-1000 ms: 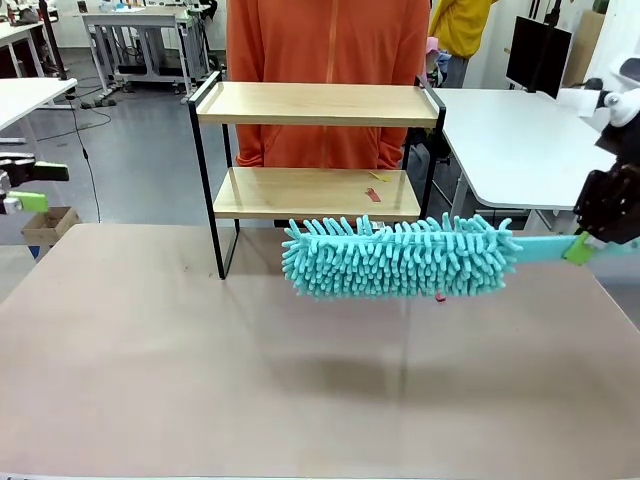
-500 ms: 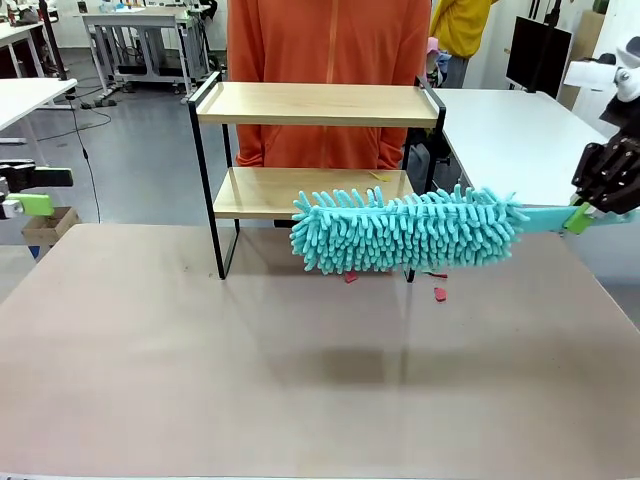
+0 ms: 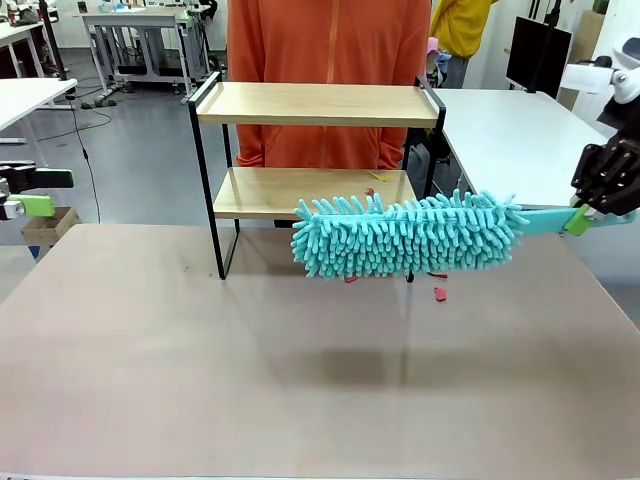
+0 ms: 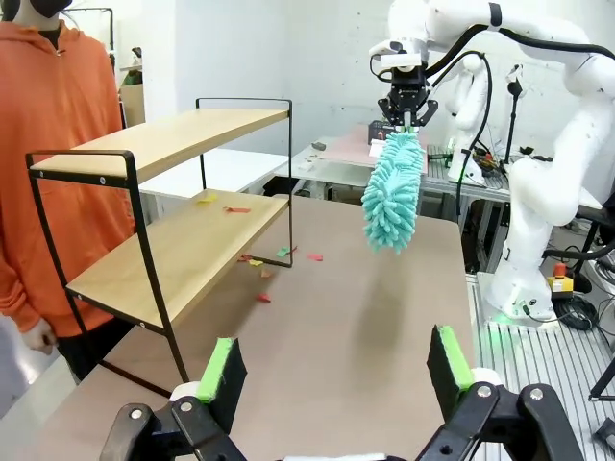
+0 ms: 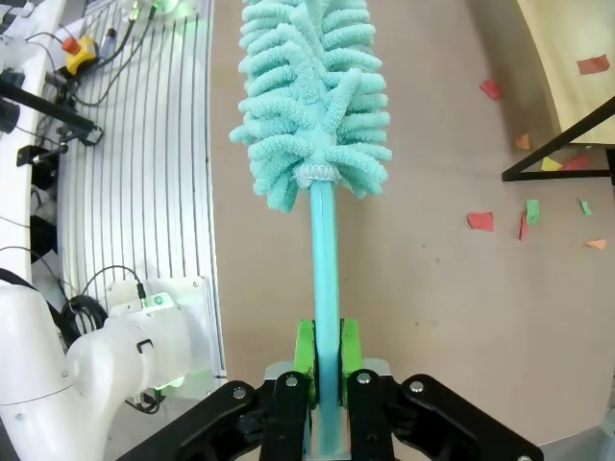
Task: Clean the shelf.
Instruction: Hand the Duster back to the human.
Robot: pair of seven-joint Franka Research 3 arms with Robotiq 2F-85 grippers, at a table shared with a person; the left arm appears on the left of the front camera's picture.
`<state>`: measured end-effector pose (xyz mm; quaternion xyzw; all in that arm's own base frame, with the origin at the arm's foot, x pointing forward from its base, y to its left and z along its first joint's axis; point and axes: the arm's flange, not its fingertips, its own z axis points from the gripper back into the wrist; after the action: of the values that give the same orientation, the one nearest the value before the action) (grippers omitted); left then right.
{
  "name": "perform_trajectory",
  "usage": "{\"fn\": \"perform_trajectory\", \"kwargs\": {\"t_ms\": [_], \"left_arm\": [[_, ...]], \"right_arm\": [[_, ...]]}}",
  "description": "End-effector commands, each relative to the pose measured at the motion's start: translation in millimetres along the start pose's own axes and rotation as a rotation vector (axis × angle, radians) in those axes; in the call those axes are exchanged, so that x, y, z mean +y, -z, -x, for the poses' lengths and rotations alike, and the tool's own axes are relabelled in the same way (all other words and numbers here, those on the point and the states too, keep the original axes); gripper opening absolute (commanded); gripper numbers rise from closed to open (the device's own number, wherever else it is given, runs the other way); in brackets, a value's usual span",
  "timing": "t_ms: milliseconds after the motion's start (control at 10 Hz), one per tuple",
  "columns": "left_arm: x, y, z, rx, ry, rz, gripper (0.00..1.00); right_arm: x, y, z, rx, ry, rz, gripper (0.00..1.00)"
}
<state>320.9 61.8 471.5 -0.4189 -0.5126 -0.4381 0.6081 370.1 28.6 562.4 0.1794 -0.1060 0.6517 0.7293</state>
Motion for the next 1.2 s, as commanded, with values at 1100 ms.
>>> {"fn": "perform_trajectory", "kwargs": {"t_ms": [1100], "left_arm": [[-82, 213, 43, -0.074, -0.067, 0.266, 1.00]], "right_arm": [[2, -1, 1, -0.024, 0.002, -0.001, 0.13]]}}
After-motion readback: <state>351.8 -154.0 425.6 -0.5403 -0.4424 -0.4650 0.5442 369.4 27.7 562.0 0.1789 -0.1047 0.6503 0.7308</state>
